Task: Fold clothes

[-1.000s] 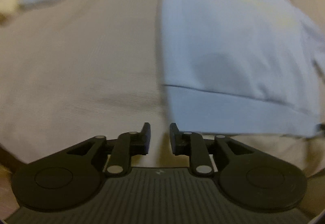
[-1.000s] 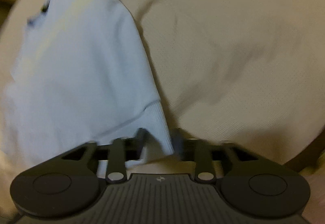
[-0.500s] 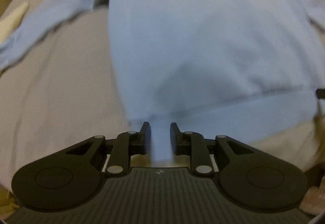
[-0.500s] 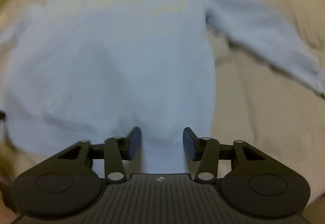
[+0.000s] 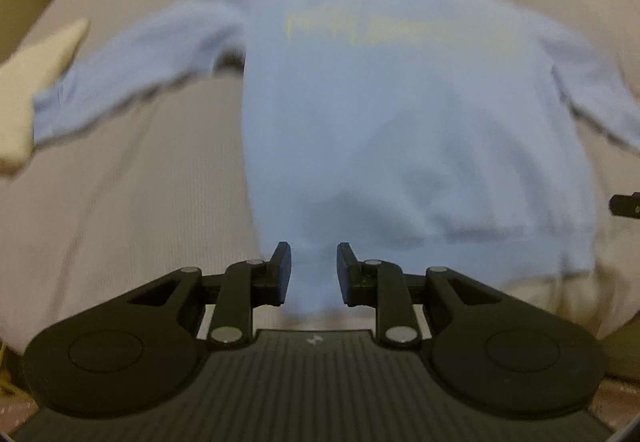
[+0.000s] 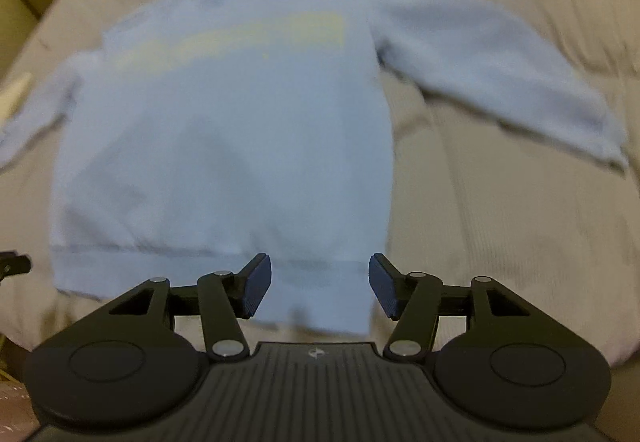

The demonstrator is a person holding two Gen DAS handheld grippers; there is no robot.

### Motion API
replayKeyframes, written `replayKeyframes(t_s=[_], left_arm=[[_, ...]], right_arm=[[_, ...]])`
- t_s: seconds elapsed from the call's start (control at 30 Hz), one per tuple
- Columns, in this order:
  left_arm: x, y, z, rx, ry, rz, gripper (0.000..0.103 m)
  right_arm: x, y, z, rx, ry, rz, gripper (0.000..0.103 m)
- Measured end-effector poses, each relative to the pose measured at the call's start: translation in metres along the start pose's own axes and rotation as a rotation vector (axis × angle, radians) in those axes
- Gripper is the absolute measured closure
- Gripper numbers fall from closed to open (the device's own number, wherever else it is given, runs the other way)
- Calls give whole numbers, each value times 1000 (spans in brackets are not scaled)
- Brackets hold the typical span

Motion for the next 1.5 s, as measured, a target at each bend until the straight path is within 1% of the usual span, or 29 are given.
replayKeyframes(t_s=[0.1,0.17,0.27,0.4,0.47,0.6,0.7,0.8,0.83,0.87,0.93,1.03,1.07,1.1,1.13,1.17,1.23,1.27,1.3,1.33,1.37,1.4,1.43,1.5], left_arm=[[0,25,0,18,-5,40,82],[0,42,0,30,-9,67,82],[5,68,-1,50,-17,101,82],[47,111,-15,82,-50,104,82],[68,136,-19,118,-52,112,82],[98,188,-21,208,-39,153,82],[119,230,-21,235,-34,181,78],[138,275,-18,249,-40,207,78],[144,288,-17,258,-46,218,77],[150,301,-15,268,-49,228,71],[160,323,-14,282,-55,241,64],[177,351,-20,287,-54,244,63],[183,358,-24,289,-60,241,61],[188,364,-27,293,-73,236,58],[194,370,-29,300,-98,227,50],[201,374,-30,311,-133,216,46],[213,382,-30,336,-196,197,45],[219,386,-28,353,-214,193,49],[224,388,-25,365,-230,190,56],[229,391,-23,367,-248,186,86],[232,393,-23,364,-267,182,103],[232,396,-23,358,-277,195,103],[229,400,-26,350,-278,226,103],[225,410,-32,321,-274,274,103]], right_arm=[[-8,24,-7,-15,48,74,41],[2,37,-10,-28,45,86,41],[26,59,-9,-37,13,88,41],[64,94,-2,-26,-27,92,41],[87,113,2,-37,-48,82,41],[119,150,5,-65,-44,51,41],[140,181,9,-77,-25,24,40],[155,220,9,-147,-13,62,40],[161,234,9,-172,-12,74,40],[166,247,9,-190,-6,82,40],[177,276,9,-218,7,103,40],[191,318,9,-262,29,143,40],[195,331,9,-278,36,154,40],[199,344,8,-294,49,163,40],[204,354,8,-307,64,166,40],[210,364,8,-321,81,168,40],[222,378,5,-348,123,157,36],[229,383,4,-358,137,153,34],[235,388,3,-366,156,147,34],[242,391,2,-371,190,132,35],[248,393,1,-374,228,116,46],[253,394,0,-372,273,94,82],[256,395,1,-369,301,79,100],[251,398,5,-366,302,118,99]])
Point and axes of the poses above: each gripper's, at about its wrist camera, not at the fingertips, and x roughly the way its jaws point, z to its right, y to its top, the point moved 5 cm from there along x, roughly the way its jaws point, and after that the axes turned 2 degrees about y, right-handed, at the moved point
